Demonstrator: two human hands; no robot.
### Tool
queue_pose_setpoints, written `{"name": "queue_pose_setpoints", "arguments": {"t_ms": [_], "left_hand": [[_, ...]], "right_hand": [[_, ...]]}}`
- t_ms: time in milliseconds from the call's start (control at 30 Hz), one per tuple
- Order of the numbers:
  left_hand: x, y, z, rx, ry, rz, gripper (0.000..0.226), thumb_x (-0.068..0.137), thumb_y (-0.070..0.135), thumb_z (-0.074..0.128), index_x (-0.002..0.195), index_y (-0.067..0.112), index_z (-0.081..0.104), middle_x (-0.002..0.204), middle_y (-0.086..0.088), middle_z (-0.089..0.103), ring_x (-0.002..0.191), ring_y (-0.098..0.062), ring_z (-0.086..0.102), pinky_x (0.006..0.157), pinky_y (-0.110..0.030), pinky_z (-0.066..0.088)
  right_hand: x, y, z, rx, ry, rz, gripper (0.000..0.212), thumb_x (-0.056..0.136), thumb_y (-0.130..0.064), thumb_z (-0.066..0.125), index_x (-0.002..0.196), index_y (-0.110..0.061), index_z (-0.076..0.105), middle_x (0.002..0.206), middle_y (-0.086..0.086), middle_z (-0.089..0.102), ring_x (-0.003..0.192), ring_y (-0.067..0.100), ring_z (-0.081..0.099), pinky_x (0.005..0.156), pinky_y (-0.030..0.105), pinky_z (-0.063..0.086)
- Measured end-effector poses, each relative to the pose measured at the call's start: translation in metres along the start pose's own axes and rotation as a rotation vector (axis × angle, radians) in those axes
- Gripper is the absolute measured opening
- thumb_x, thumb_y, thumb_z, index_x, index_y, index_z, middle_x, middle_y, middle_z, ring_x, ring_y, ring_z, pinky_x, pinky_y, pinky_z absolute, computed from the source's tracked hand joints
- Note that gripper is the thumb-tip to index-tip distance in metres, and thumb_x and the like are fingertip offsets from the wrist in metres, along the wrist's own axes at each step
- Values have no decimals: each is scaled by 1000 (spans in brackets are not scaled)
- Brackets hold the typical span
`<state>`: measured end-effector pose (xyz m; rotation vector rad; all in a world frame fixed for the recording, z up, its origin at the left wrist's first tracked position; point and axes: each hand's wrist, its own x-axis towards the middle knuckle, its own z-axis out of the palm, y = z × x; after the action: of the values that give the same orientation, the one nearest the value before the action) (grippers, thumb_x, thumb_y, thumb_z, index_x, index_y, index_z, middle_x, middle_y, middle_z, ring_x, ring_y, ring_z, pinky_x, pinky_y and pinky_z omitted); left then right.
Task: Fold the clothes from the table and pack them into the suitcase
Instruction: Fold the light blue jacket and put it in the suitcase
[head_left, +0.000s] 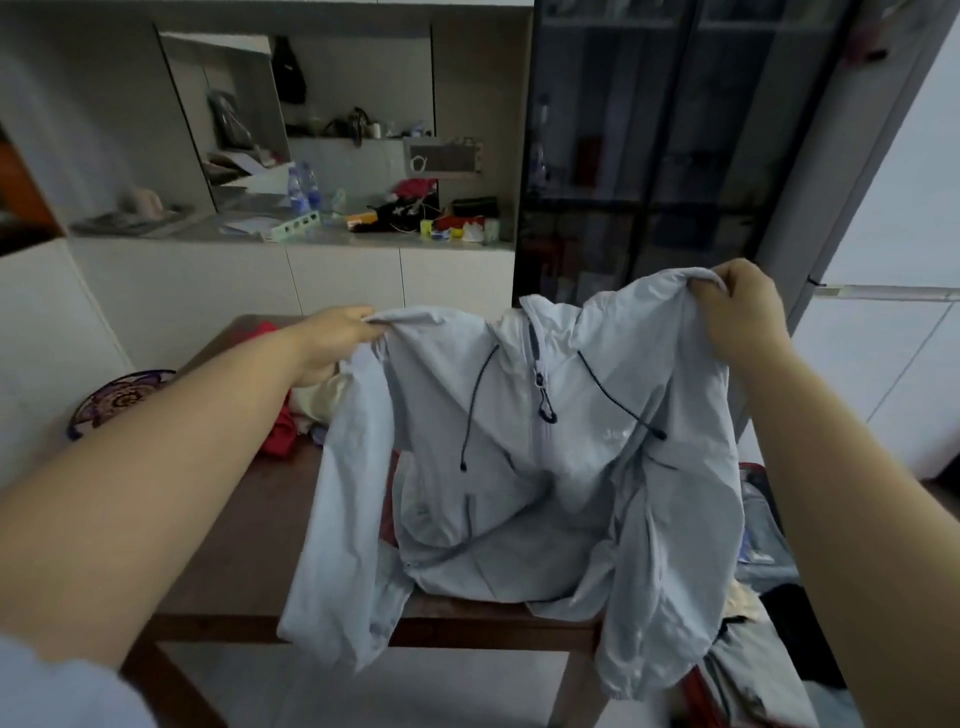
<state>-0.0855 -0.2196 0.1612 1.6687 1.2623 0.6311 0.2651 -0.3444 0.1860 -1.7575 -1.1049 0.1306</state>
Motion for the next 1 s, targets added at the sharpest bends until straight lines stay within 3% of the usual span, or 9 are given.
{"name": "queue_pose_setpoints", "arguments": {"t_ms": [133,267,333,433,533,600,733,867,1000], "left_hand": [[1,22,-4,-131,206,38,19,99,18,45,88,17,60,97,-10,61,84,-23,58,76,-33,47],[-9,44,-22,-25,60,141,46,83,55,58,117,23,58,113,2,63,96,-13,61,84,-30,49],[-16,47,-33,250,-25,157,68,63,61,74,118,29,52,108,12,60,95,-9,58,84,-29,46],[-24,48,-39,926,4,165,45,68,32,82,106,17,62,97,2,61,88,-18,56,78,-29,44],[-43,56,-42,1119,131,125,22,74,27,77,81,13,61,84,-8,61,72,-22,52,63,-30,38],[-59,63,-53,1005,155,108,19,78,28,74,85,14,62,89,-7,62,74,-19,53,62,-29,40],[-101,78,-67,386,87,132,26,88,15,62,113,19,59,108,5,61,103,-16,54,97,-32,38],[-122,98,-69,51,127,192,14,92,14,54,102,22,59,104,1,64,93,-15,61,85,-31,45],[-125,111,-72,-58,272,329,23,91,27,59,112,21,60,103,2,67,96,-14,64,85,-30,49]], "right_hand": [[3,-3,0,54,31,-22,16,96,-28,48,86,-15,51,79,-3,52,70,13,46,60,26,35],[5,-15,-2,73,17,-77,17,96,-28,49,88,-14,51,73,-10,49,64,4,44,55,21,35],[5,-20,-5,79,25,-108,17,96,-29,50,90,-13,52,75,-10,50,65,4,44,57,20,36],[2,-28,-9,91,41,-159,17,95,-29,51,90,-14,54,75,-11,51,66,3,45,58,20,37],[-4,-39,-15,126,63,-205,14,94,-29,52,90,-15,55,74,-11,51,66,2,45,58,18,36],[-7,-44,-24,164,112,-229,12,93,-28,53,91,-17,57,74,-13,51,66,0,45,59,16,36],[-11,-52,-45,216,213,-264,13,92,-28,53,79,-25,53,72,-17,49,63,-4,45,58,8,35],[-15,-69,-61,278,301,-299,26,92,-28,52,69,-34,42,72,-20,47,60,-13,46,60,4,34],[-8,-83,-73,292,356,-311,28,92,-30,52,67,-33,39,70,-20,44,61,-9,41,60,3,32]]}}
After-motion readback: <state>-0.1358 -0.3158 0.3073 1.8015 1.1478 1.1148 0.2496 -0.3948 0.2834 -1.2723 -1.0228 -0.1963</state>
